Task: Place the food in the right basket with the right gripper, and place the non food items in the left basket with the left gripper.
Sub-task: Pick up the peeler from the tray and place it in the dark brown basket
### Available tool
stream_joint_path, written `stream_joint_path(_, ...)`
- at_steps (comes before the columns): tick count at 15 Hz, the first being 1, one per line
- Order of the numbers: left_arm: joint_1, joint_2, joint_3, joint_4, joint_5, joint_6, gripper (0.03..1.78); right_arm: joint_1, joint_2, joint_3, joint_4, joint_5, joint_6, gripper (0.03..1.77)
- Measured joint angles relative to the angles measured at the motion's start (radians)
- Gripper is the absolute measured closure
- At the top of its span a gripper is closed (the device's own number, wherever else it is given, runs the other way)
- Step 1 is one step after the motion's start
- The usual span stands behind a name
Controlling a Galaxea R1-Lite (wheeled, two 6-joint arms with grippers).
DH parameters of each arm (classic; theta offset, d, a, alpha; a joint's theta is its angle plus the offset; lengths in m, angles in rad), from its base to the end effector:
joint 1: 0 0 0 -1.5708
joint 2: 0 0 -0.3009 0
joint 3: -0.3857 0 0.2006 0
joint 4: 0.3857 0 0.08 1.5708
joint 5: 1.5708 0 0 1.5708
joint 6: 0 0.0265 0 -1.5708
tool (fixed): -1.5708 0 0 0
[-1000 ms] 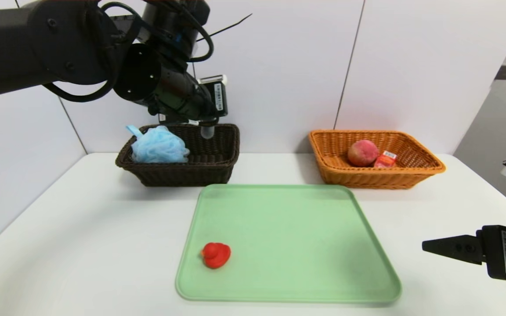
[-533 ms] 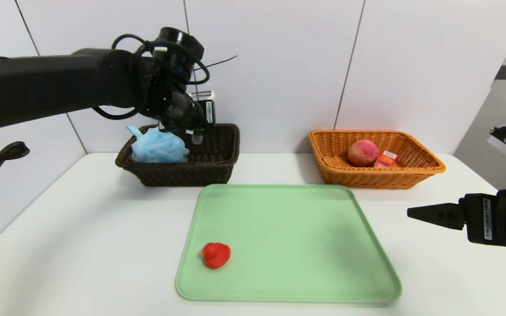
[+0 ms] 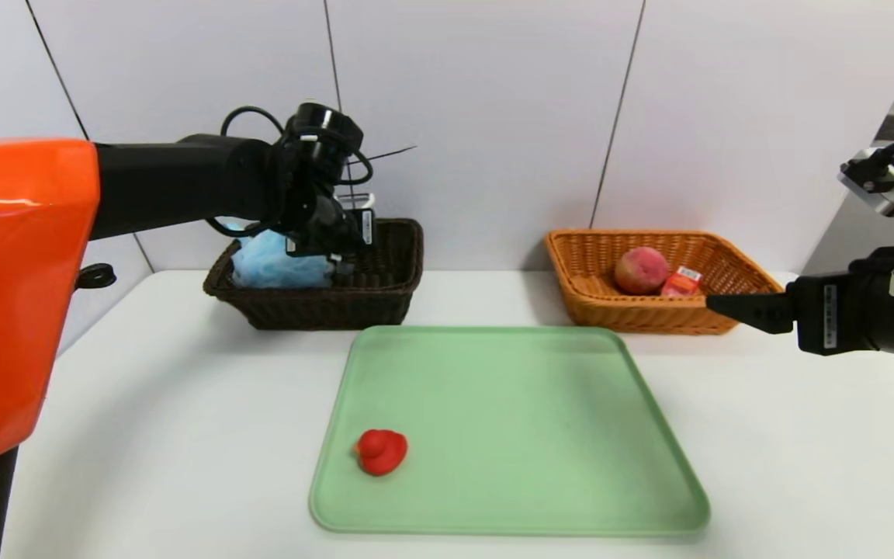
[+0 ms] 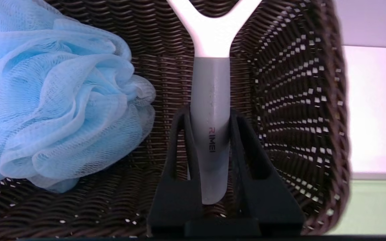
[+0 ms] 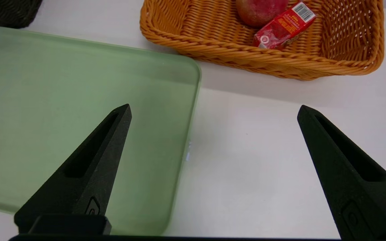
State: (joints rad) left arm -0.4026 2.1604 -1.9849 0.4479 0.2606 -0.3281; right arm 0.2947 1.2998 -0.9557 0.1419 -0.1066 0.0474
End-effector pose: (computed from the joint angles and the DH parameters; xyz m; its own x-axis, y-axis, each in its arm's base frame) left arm 0.4160 -0.1697 0.2303 0.8227 -0.0703 -0.5641 0.0031 0.9929 -0.1192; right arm 0.2055 0.0594 0.2486 0.8722 0.1535 -0.4644 -0.1774 0.9841 -0.0077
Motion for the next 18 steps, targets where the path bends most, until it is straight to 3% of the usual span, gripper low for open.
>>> stream_joint_path(14,0.026,0.09,-0.001,-0.03,-0.005,0.026,1.53,-0.002,0.001,0.008,0.001,0.0,-0.002,0.09)
stream_joint_path(18,0.026,0.094,-0.001,-0.044,-0.006,0.029,0.97,-0.002,-0.004,0.02,0.001,0.0,-0.001,0.09)
